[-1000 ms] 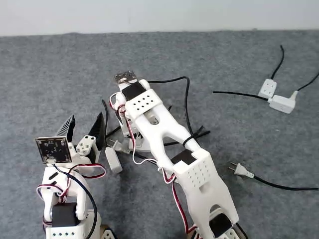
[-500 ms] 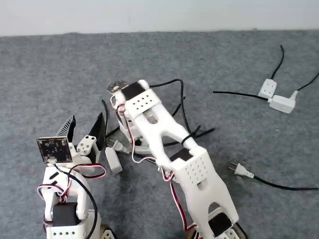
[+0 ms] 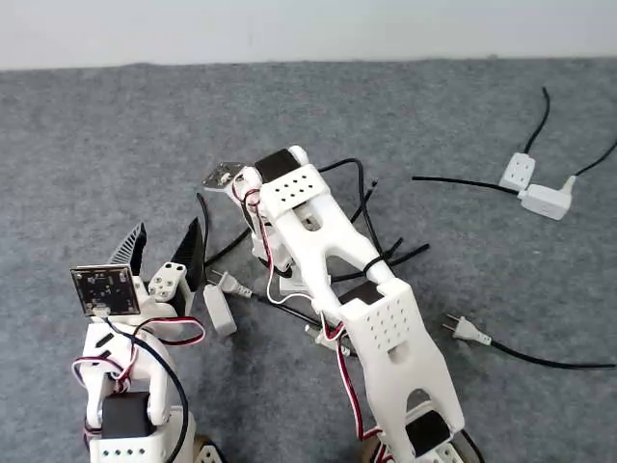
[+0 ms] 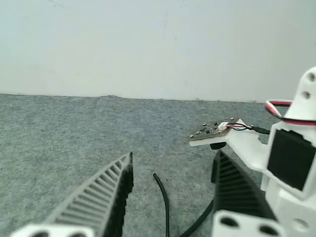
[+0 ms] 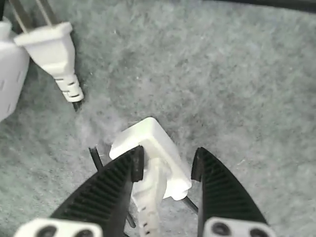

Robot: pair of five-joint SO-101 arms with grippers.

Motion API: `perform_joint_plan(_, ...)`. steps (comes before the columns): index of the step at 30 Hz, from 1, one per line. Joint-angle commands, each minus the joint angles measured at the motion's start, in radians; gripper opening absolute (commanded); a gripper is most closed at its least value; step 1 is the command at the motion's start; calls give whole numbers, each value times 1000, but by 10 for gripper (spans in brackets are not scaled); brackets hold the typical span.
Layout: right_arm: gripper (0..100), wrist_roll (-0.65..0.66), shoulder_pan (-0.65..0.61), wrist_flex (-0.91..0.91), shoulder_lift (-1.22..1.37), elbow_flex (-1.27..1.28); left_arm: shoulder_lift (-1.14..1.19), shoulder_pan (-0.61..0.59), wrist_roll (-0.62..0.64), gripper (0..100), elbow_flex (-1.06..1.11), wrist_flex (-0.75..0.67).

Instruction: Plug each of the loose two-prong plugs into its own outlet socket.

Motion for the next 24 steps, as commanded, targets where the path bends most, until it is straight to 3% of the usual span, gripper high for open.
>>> perform_joint_plan(1,165,23,84,44,-2,0,-11,5,-12,261,-13,-29)
perform_joint_plan(17,165,203,529,44,-93,81,-11,5,-12,261,-13,-29)
perform_joint_plan(24,165,212,493,42,-99,77,-9,5,-12,261,5,-60)
